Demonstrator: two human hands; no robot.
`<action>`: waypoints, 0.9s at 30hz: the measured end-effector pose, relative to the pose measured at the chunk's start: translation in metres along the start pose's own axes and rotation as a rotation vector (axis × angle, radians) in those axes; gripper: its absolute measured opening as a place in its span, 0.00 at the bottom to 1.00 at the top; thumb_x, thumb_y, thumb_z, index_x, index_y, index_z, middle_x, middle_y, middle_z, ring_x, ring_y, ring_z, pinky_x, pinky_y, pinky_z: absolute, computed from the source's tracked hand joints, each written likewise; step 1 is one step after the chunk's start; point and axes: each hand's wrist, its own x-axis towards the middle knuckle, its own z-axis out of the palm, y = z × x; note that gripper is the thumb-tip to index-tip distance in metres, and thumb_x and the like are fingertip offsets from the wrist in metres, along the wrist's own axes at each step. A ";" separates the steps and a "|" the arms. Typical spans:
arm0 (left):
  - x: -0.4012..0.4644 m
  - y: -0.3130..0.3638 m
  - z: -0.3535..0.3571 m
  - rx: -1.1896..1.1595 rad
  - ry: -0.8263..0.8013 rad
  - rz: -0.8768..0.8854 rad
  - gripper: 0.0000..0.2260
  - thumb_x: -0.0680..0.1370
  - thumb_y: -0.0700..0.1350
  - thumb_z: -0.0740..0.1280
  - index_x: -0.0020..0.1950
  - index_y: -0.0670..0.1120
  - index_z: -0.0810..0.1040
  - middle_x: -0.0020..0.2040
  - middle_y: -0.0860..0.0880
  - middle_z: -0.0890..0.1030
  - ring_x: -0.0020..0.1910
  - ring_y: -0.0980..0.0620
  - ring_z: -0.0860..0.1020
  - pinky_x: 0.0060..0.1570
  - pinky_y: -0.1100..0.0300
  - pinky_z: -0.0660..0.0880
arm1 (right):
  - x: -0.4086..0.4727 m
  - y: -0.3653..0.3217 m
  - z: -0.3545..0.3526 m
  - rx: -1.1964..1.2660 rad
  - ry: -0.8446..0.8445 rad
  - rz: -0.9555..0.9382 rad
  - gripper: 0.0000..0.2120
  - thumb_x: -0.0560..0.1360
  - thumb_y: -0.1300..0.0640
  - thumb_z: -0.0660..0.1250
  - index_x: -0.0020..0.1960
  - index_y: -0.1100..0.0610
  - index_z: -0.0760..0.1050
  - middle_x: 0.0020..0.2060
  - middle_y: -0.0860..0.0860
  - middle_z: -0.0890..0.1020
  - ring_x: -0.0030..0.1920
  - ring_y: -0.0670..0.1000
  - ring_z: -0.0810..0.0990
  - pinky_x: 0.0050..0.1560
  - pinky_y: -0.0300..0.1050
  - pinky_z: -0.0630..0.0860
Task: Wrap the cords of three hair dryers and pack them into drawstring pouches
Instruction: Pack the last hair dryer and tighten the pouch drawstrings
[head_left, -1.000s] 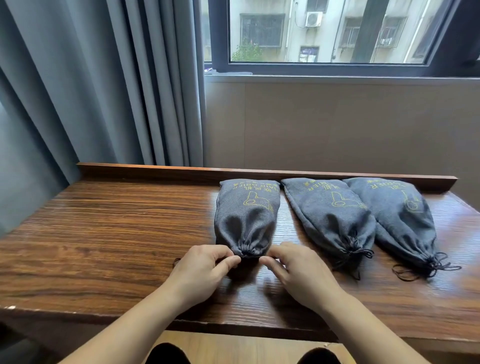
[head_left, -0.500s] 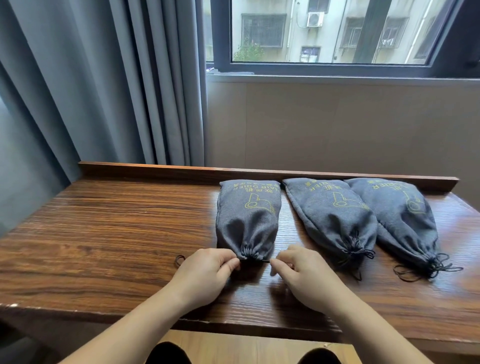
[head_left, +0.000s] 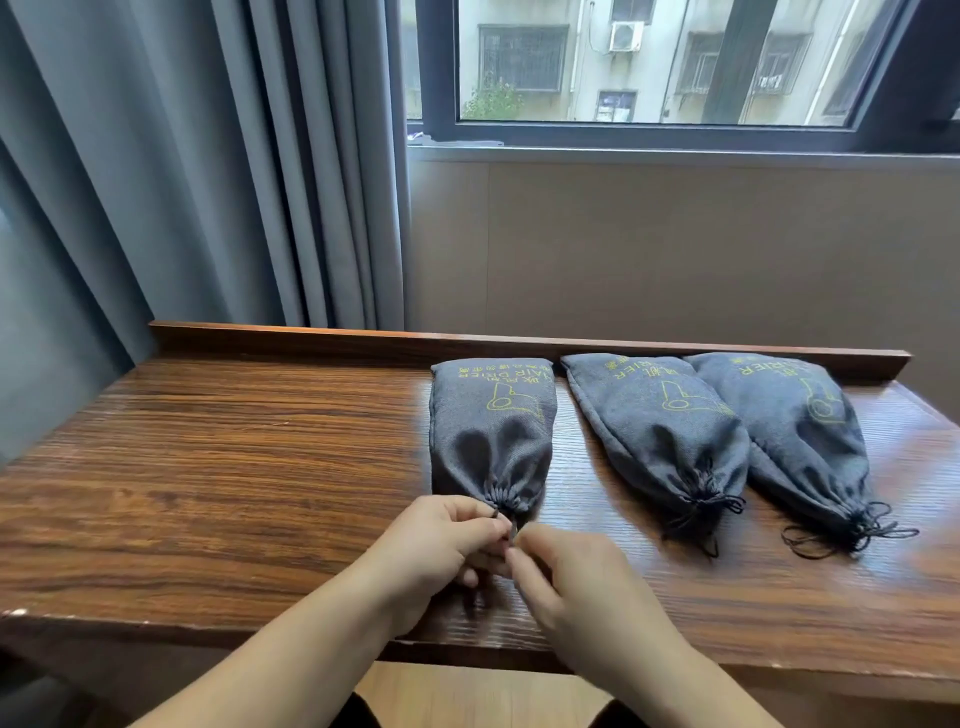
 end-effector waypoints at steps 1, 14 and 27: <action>0.000 0.000 0.002 -0.078 0.005 -0.029 0.05 0.80 0.38 0.66 0.45 0.41 0.80 0.38 0.44 0.82 0.32 0.53 0.78 0.31 0.64 0.69 | -0.004 -0.001 0.003 -0.122 0.021 -0.082 0.11 0.79 0.45 0.58 0.42 0.49 0.69 0.35 0.48 0.78 0.38 0.49 0.76 0.39 0.48 0.68; -0.004 0.001 0.003 -0.358 0.005 -0.103 0.07 0.81 0.36 0.63 0.44 0.43 0.76 0.30 0.48 0.72 0.22 0.57 0.62 0.22 0.69 0.58 | 0.011 0.009 0.013 0.570 -0.007 0.172 0.15 0.72 0.55 0.68 0.52 0.45 0.65 0.46 0.46 0.83 0.39 0.44 0.79 0.47 0.38 0.75; -0.002 -0.004 -0.005 -0.206 0.105 -0.014 0.05 0.80 0.40 0.66 0.46 0.43 0.80 0.31 0.50 0.73 0.22 0.57 0.58 0.24 0.69 0.51 | 0.016 0.010 0.004 0.355 -0.001 0.137 0.04 0.76 0.55 0.70 0.45 0.48 0.78 0.30 0.33 0.77 0.32 0.40 0.74 0.36 0.33 0.66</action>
